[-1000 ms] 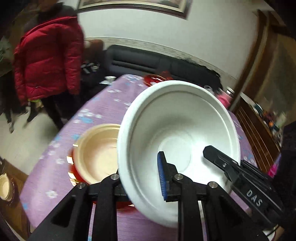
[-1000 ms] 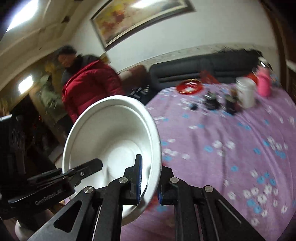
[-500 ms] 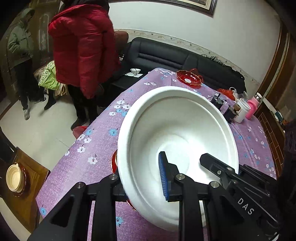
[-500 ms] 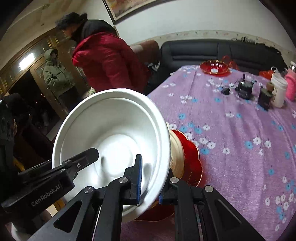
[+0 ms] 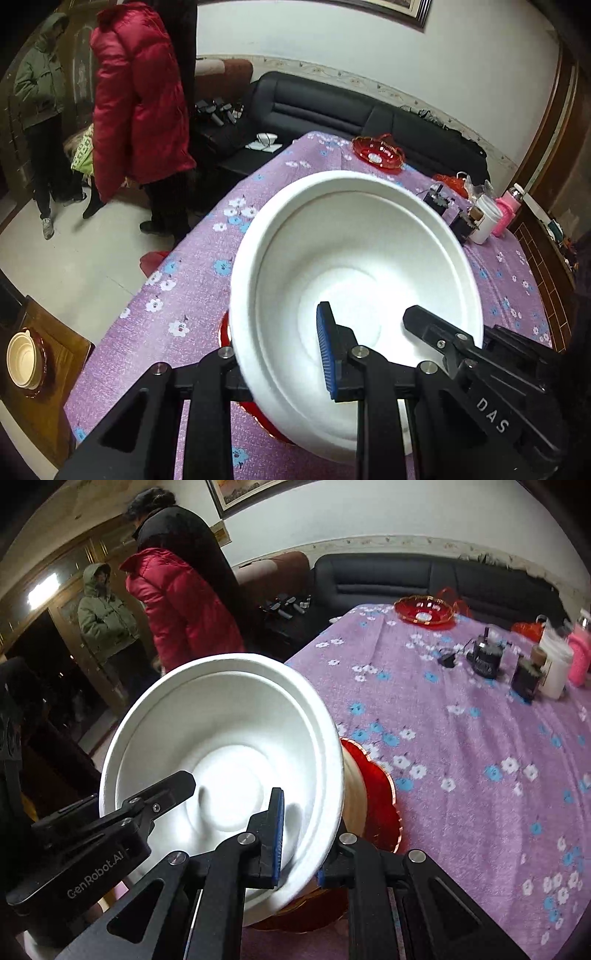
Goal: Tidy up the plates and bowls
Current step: 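Carry the white bowl with both tools and lower it onto the beige bowl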
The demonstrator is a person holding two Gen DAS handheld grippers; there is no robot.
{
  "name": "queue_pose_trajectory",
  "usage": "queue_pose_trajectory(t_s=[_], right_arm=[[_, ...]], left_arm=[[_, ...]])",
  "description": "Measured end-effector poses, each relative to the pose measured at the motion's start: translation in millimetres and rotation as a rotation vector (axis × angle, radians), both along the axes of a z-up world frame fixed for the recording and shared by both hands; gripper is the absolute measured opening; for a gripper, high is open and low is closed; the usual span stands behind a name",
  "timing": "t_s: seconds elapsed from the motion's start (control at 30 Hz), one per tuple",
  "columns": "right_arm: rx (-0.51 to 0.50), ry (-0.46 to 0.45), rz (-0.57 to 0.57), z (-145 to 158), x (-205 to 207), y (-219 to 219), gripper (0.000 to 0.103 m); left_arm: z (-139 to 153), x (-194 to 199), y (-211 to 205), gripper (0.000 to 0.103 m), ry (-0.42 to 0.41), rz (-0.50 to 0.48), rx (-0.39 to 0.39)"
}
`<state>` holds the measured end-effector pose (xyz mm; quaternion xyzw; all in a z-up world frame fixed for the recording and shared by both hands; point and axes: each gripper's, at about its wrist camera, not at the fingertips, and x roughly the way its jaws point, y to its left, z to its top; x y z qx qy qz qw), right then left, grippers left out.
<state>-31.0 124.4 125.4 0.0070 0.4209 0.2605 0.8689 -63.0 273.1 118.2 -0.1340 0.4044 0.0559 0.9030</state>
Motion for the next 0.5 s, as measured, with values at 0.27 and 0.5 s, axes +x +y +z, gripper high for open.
queue_pose_trajectory(t_s=[0.27, 0.5], right_arm=[[-0.036, 0.041, -0.015, -13, 9, 4, 0.015], [-0.094, 0.005, -0.053, -18, 11, 5, 0.016]], left_arm=[[-3, 6, 1, 0.030, 0.006, 0.017, 0.027], [3, -6, 13, 0.059, -0.055, 0.066, 0.005]])
